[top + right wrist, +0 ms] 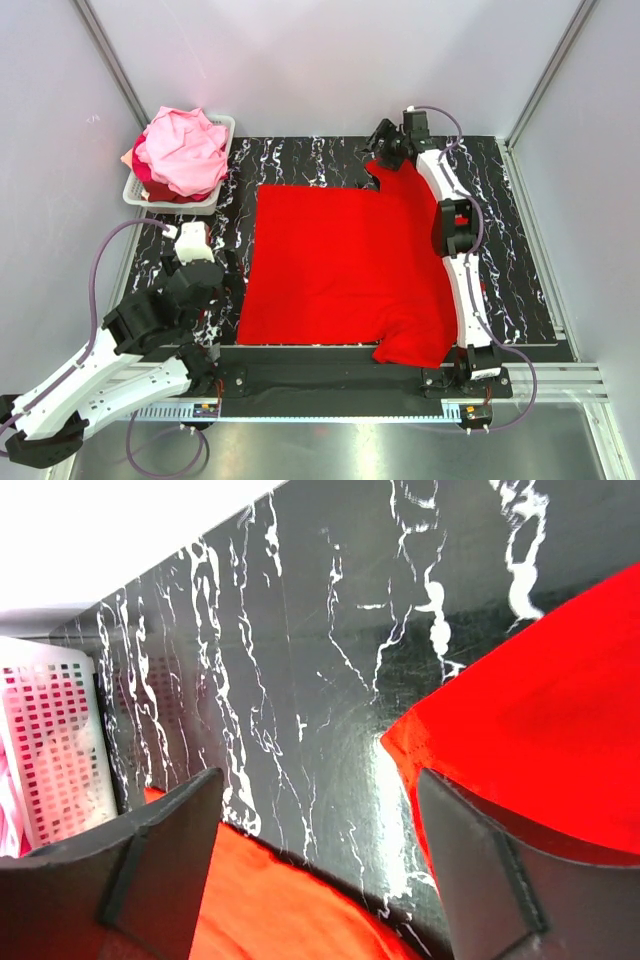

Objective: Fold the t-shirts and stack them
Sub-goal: Flatten the tshirt out

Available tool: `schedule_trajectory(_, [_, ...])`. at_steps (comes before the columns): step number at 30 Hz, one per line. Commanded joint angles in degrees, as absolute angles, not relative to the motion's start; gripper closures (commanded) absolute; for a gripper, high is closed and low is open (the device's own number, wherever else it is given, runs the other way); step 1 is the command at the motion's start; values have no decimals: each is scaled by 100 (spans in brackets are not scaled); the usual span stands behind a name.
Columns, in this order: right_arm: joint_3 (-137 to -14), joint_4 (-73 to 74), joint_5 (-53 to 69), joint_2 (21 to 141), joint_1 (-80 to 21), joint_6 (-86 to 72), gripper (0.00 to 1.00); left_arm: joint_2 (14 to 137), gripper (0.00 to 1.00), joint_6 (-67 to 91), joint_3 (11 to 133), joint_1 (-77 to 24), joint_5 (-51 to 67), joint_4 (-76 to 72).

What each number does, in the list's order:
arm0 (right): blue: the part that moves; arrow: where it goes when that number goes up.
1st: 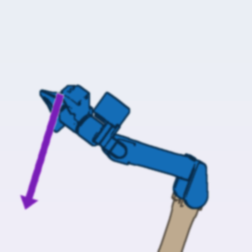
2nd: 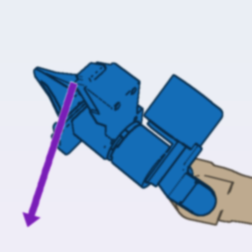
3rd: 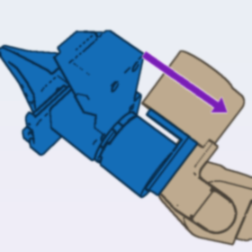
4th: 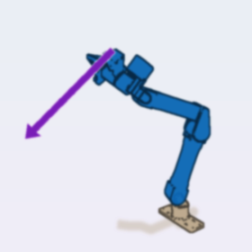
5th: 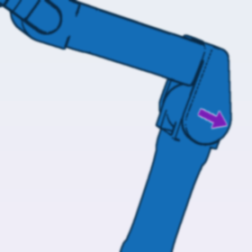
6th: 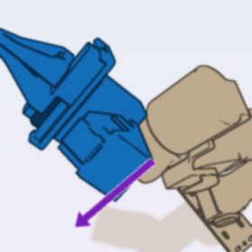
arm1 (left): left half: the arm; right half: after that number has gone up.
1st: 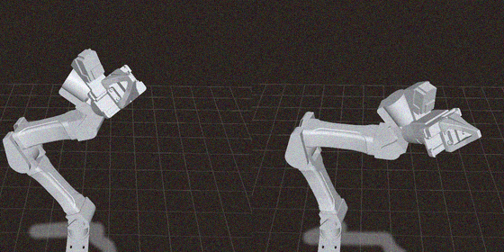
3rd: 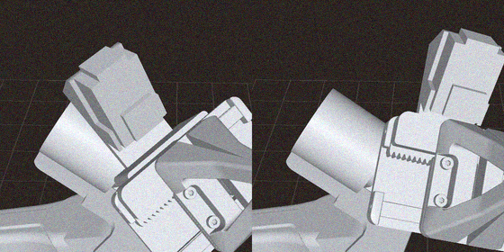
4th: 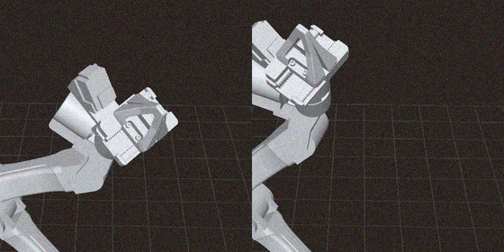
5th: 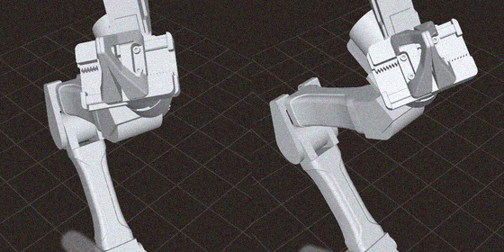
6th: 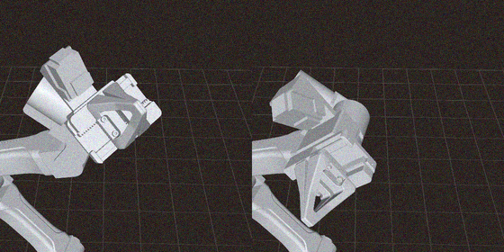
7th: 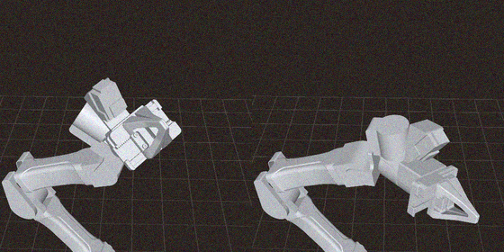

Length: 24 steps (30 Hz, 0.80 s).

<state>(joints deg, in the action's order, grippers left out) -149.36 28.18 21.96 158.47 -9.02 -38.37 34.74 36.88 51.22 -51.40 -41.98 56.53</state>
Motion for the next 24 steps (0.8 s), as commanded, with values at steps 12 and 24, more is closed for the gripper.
schedule_trajectory(12, [-11059,4296,71,11436,-607,-2681,8,5184,1,3841,5571,-4913,-4132,5232])
schedule_trajectory(24, [-9527,4904,-632,11170,-35,-2171,11,8857,2,3103,7397,-3139,-1838,3182])
